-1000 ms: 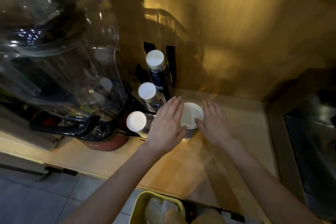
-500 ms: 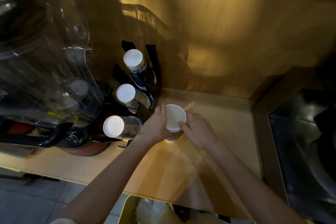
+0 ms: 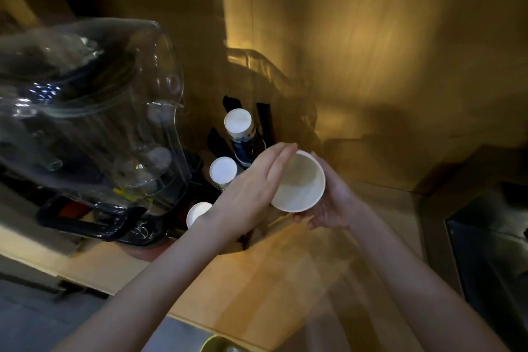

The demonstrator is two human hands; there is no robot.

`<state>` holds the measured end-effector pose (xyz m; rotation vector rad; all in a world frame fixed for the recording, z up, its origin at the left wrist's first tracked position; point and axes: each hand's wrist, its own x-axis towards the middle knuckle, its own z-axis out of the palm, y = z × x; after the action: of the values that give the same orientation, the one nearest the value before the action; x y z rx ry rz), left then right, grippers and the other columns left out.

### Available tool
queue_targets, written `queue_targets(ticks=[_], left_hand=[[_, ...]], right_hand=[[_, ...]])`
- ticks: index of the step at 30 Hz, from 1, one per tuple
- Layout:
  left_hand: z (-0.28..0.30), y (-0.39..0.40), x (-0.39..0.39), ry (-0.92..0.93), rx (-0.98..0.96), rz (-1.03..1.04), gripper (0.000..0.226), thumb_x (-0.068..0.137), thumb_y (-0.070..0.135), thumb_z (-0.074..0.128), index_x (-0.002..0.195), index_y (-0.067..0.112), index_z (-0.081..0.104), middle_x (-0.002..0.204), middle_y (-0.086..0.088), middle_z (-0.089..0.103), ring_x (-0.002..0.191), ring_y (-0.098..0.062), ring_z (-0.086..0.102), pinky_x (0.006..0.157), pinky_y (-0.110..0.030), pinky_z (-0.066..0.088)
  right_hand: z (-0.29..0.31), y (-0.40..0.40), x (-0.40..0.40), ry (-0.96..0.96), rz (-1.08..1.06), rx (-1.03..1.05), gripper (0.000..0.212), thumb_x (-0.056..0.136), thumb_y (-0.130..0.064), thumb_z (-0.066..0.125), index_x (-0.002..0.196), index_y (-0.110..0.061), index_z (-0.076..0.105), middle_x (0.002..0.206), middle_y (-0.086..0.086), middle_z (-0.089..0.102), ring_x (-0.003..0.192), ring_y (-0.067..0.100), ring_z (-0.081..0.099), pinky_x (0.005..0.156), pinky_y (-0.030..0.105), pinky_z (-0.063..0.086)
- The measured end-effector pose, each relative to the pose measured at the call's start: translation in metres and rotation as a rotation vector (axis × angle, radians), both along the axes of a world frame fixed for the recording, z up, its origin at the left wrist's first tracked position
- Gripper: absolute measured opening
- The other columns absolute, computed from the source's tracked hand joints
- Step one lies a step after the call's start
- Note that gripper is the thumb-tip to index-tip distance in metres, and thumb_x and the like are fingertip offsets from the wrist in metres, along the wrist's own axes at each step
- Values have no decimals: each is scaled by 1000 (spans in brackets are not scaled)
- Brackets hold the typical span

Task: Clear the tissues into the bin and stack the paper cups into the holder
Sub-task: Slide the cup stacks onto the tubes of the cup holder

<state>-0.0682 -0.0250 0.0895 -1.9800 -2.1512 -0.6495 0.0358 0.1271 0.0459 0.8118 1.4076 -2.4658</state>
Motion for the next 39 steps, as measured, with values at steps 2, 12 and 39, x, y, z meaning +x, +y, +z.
queue_targets(ticks=[2,12,39], left_hand=[[3,-8,-4,78,23,-18,80,78,5,65,141,4,15,144,-9,19,133,-17,18,106,-24,31],[18,-29,-31,-136,140,44,80,72,17,62,139,12,19,149,2,15,143,-11,10,117,-16,12],[58,33,-103,-257,282,469,65,76,39,69,129,11,45,131,-7,53,121,-21,48,97,-31,39]], right_hand=[[14,-3,-9,77,9,3,79,74,-76,31,101,-8,61,61,10,69,46,23,65,36,22,47],[66,-2,-62,340,-61,230,60,75,-54,57,125,-22,48,103,2,70,84,18,71,59,38,59],[19,18,-146,298,-91,1249,80,65,-30,79,132,-21,35,133,4,50,122,20,48,98,35,43]])
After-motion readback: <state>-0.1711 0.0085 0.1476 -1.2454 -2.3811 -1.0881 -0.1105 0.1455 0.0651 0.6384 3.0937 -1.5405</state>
